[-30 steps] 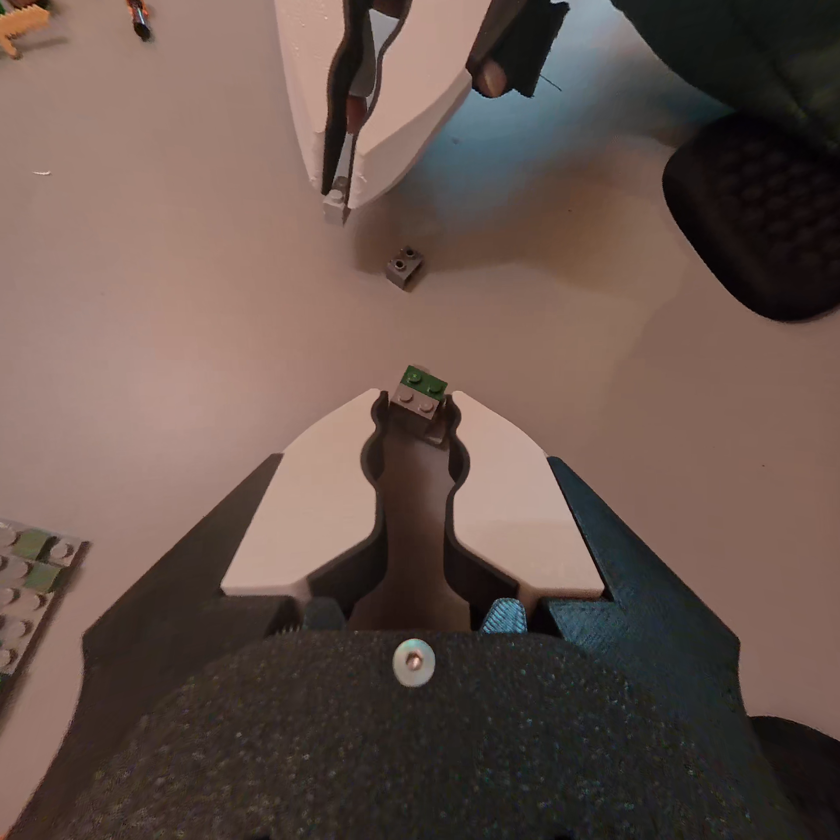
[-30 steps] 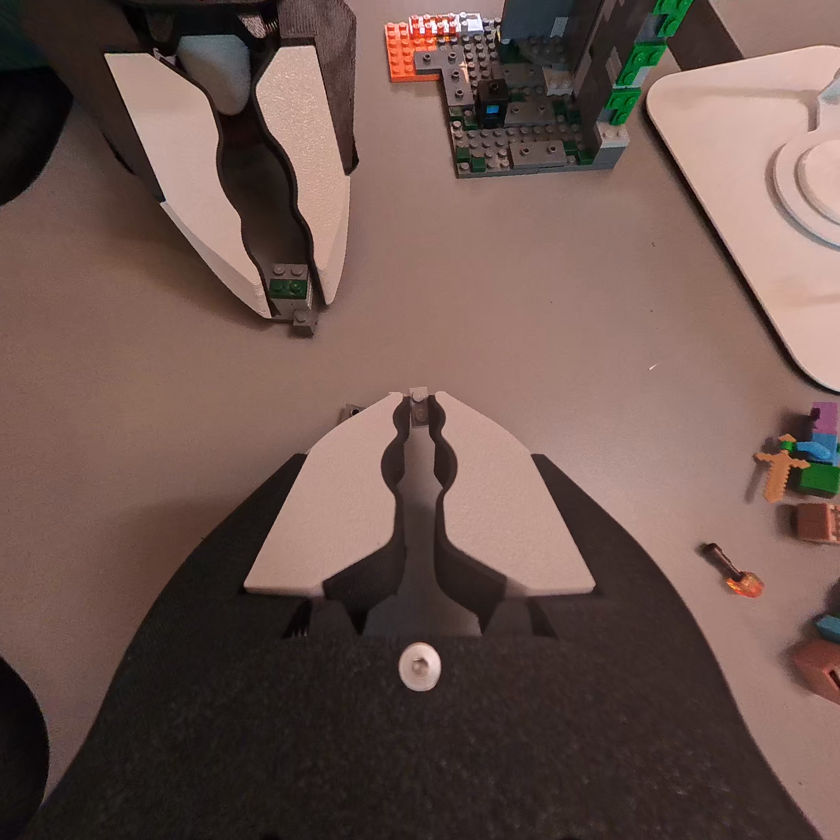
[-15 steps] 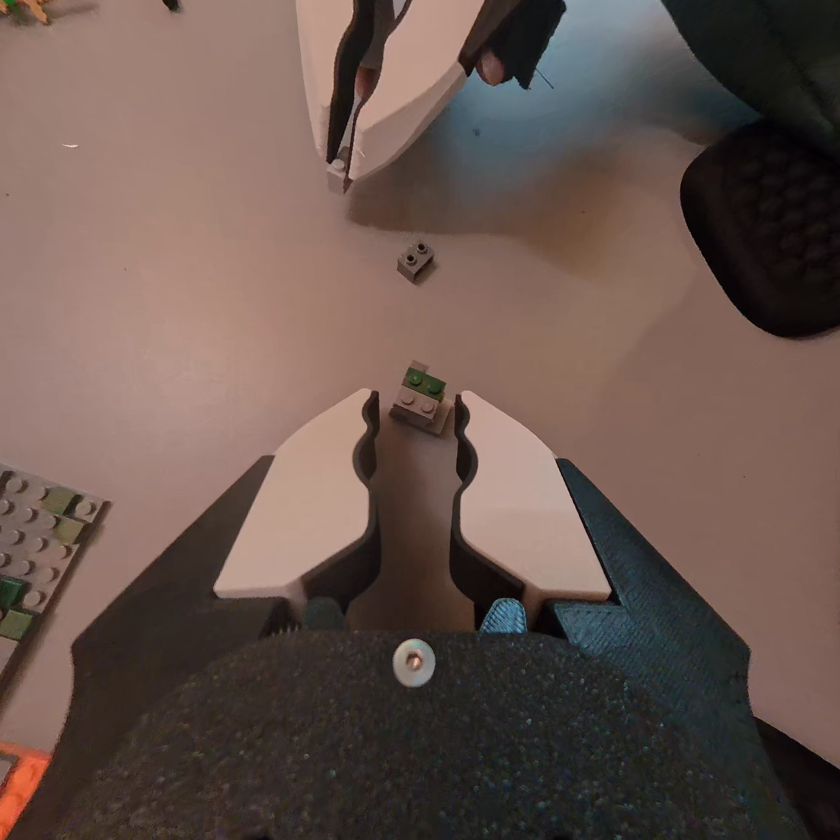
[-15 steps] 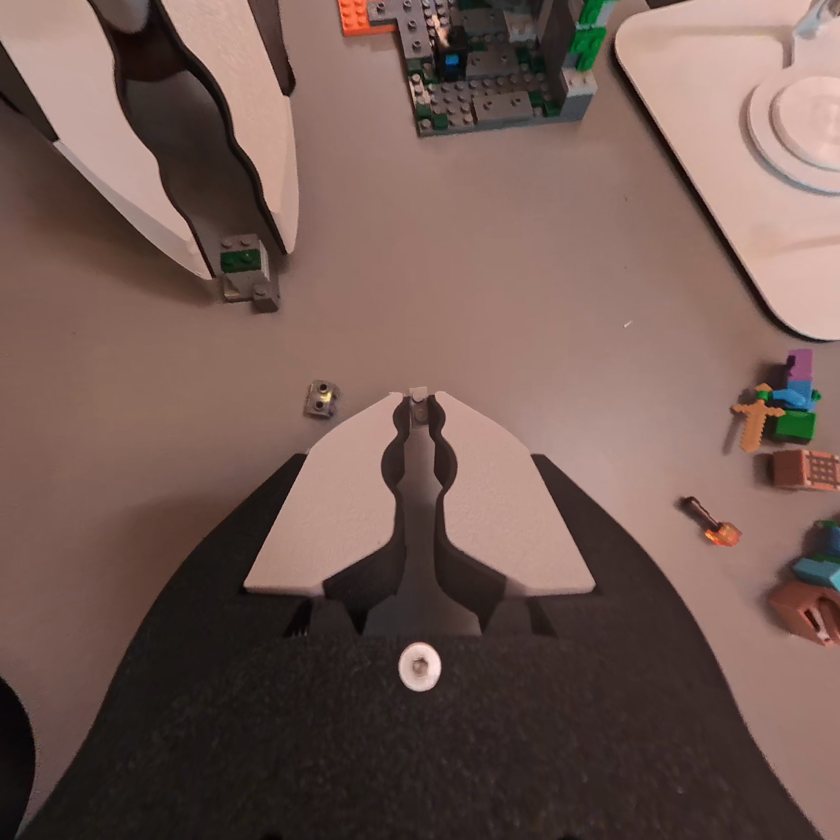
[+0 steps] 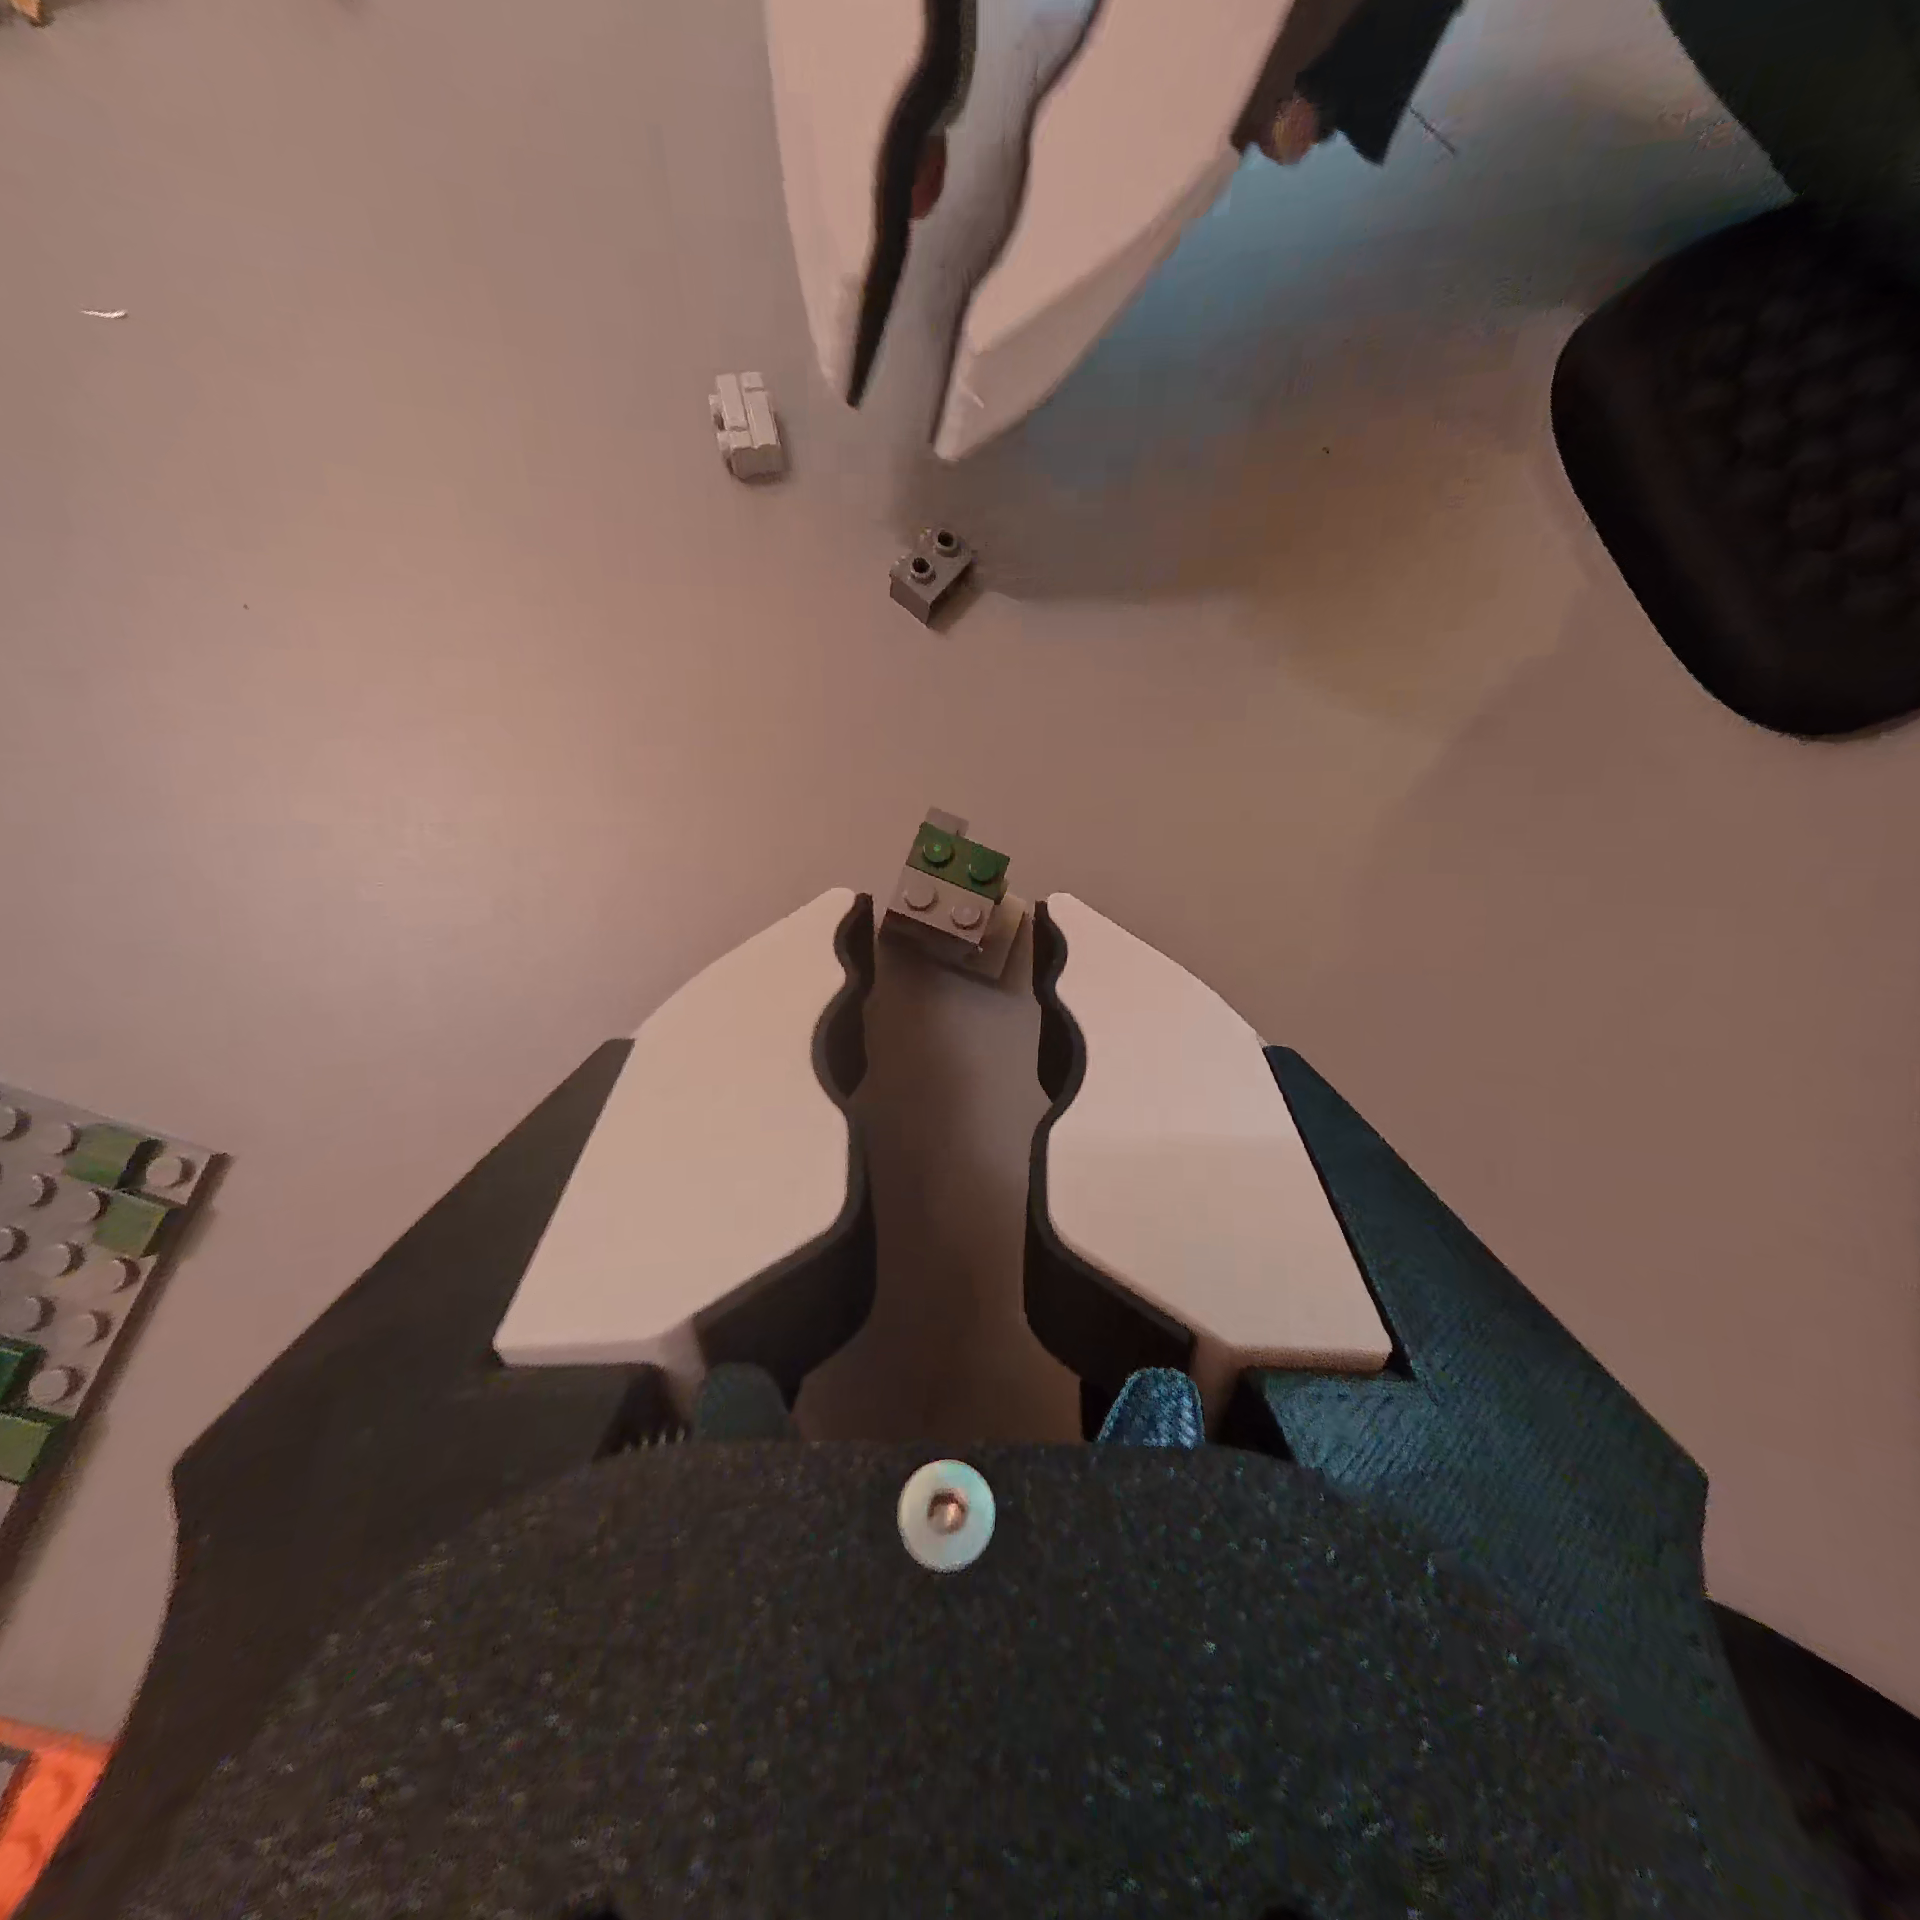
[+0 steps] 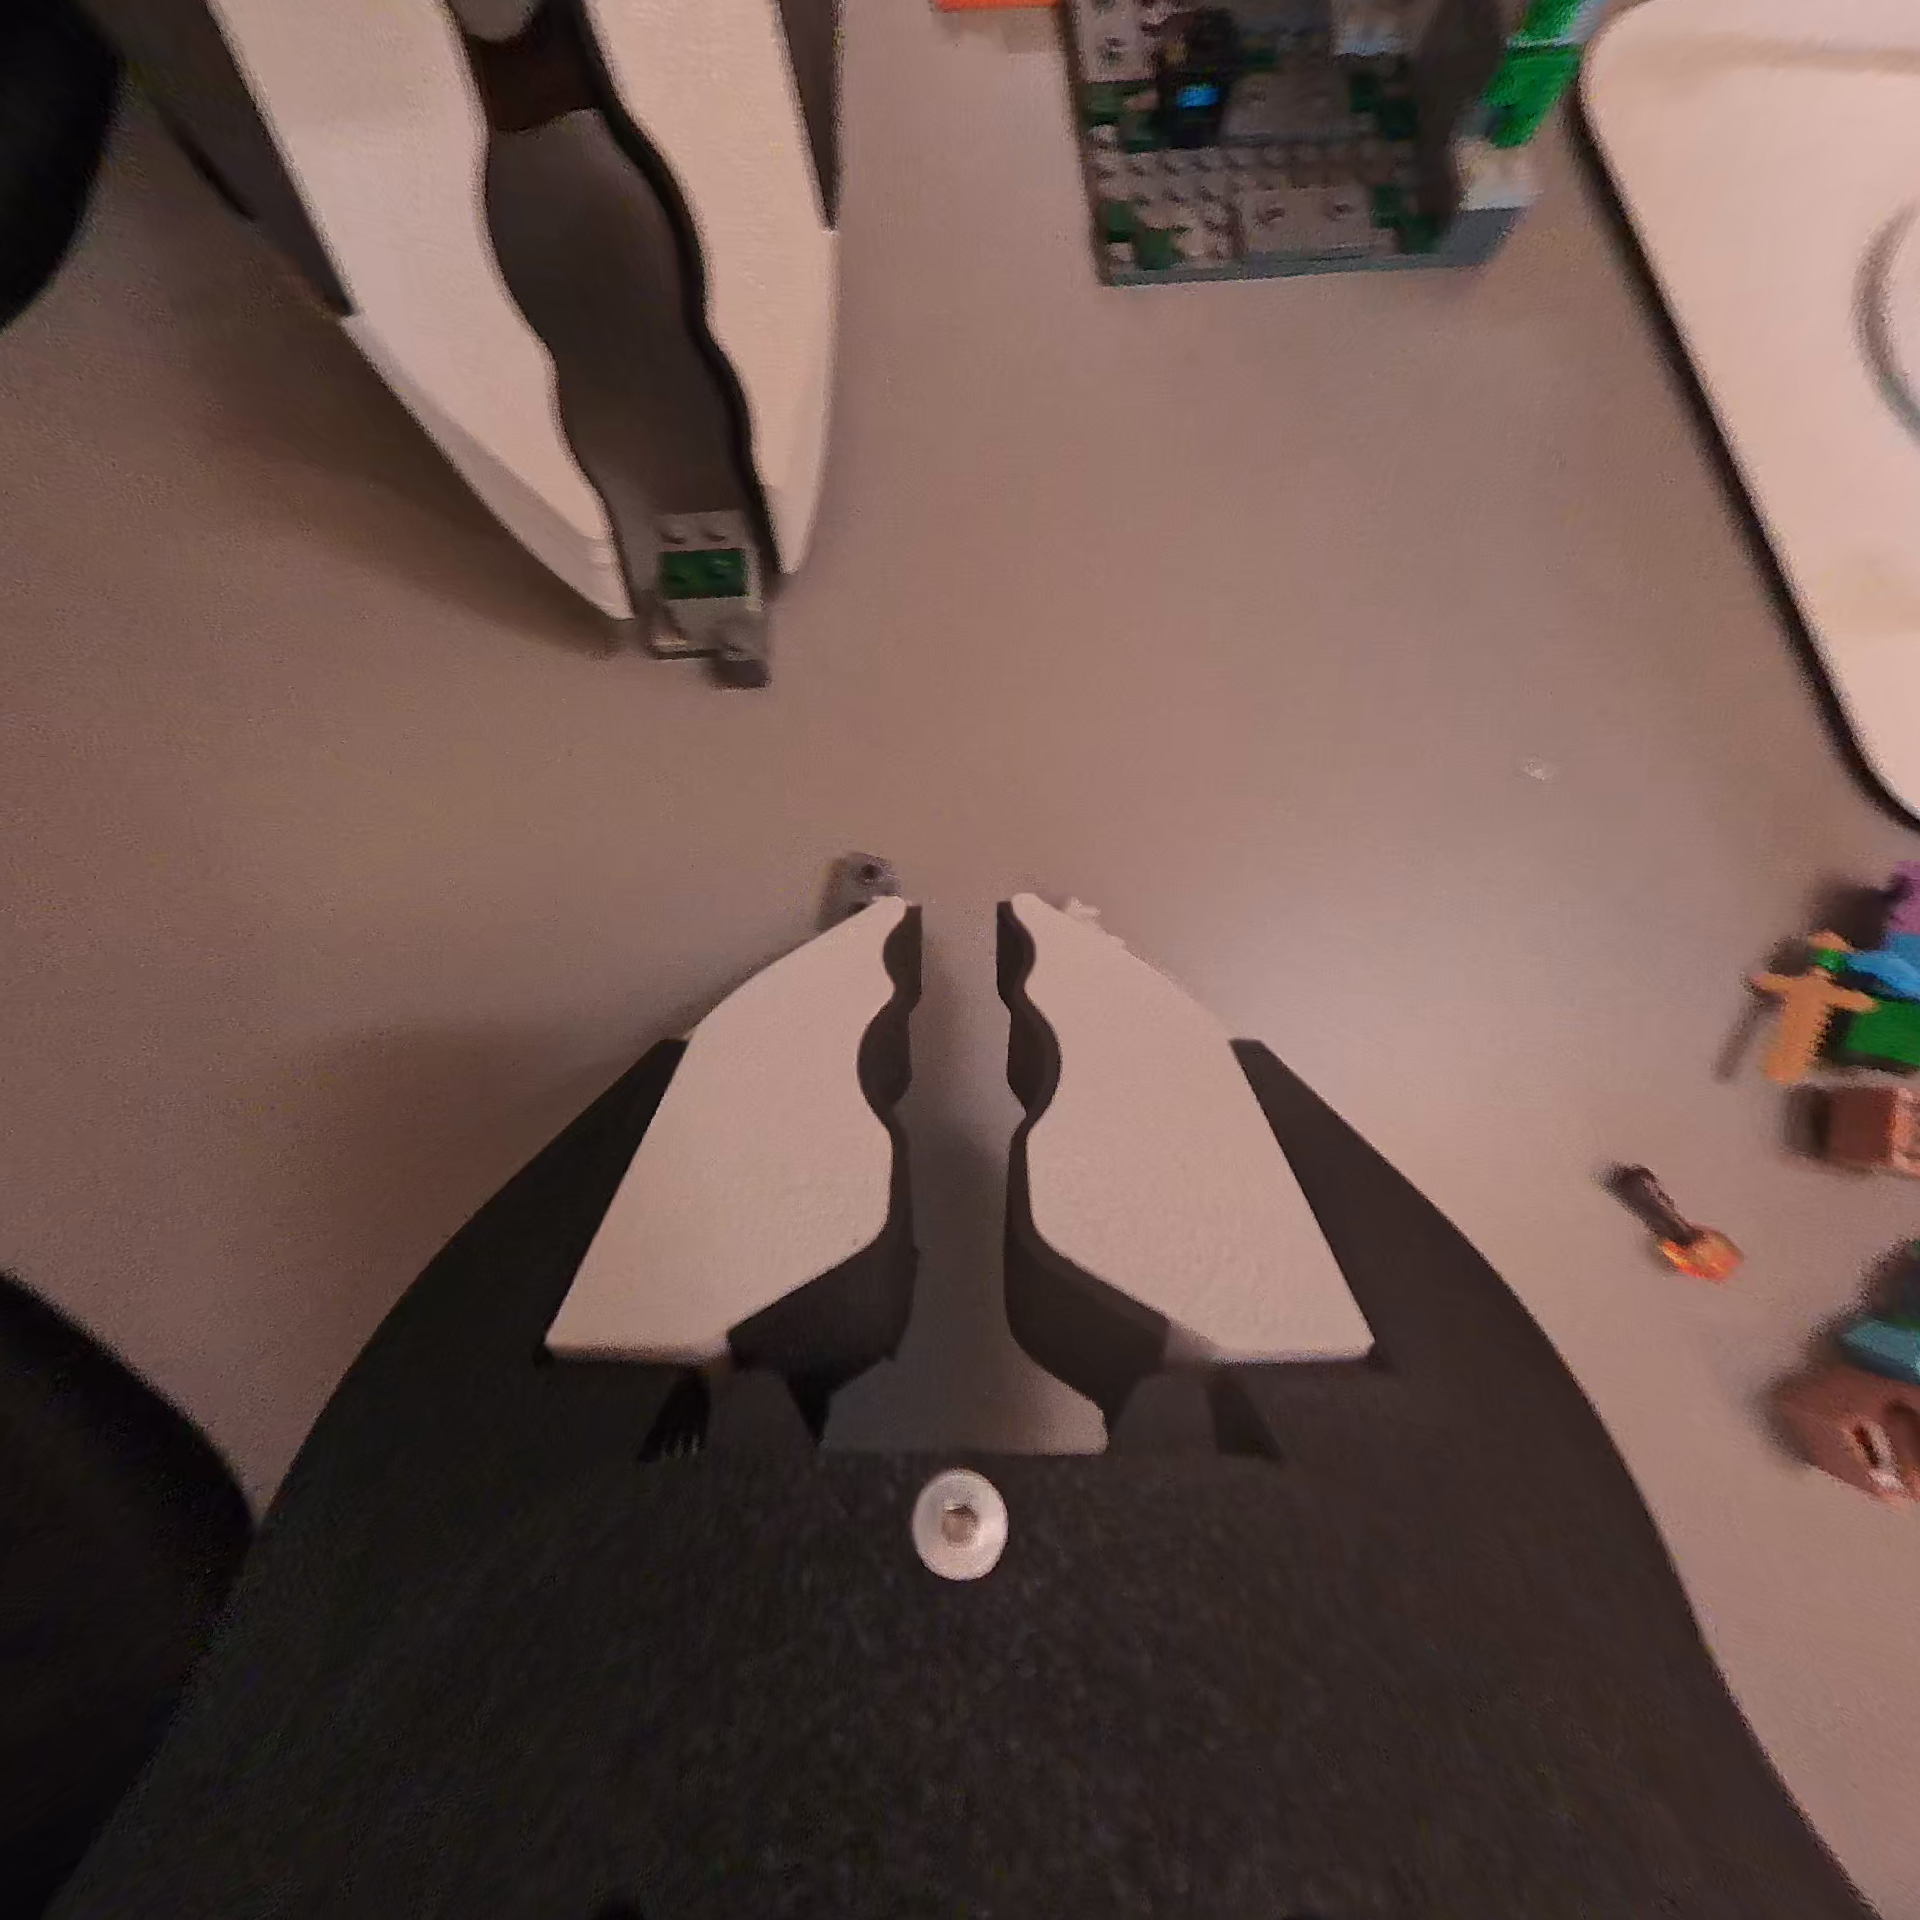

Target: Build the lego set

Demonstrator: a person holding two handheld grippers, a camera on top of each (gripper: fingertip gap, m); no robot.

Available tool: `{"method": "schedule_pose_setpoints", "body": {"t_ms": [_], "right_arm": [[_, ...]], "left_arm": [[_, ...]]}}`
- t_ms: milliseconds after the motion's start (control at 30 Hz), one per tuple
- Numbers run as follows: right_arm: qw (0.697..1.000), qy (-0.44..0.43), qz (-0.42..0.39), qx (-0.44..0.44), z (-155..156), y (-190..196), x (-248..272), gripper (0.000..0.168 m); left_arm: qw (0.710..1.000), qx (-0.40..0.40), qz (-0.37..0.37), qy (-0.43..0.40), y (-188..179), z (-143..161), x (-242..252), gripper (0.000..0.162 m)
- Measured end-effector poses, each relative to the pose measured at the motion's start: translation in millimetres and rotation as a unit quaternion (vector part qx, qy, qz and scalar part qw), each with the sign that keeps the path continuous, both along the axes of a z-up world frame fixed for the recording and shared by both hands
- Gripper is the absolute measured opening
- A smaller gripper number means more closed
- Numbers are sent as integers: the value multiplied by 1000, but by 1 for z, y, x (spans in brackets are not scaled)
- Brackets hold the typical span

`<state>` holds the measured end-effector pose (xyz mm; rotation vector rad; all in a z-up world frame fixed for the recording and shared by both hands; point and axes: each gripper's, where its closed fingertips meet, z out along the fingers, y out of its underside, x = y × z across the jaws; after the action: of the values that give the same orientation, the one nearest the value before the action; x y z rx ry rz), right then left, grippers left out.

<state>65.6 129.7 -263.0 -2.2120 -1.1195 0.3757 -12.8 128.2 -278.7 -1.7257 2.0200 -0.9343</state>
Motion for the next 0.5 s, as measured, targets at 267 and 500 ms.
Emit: {"method": "schedule_pose_setpoints", "body": {"t_ms": [267, 500], "right_arm": [[998, -24, 8, -57, -25, -6, -17, 14], [999, -43, 25, -10, -21, -1, -21, 11]], "left_arm": [[1000, 2, -7, -1, 2, 1, -4, 25], [1000, 3, -10, -3, 4, 4, -8, 28]]}}
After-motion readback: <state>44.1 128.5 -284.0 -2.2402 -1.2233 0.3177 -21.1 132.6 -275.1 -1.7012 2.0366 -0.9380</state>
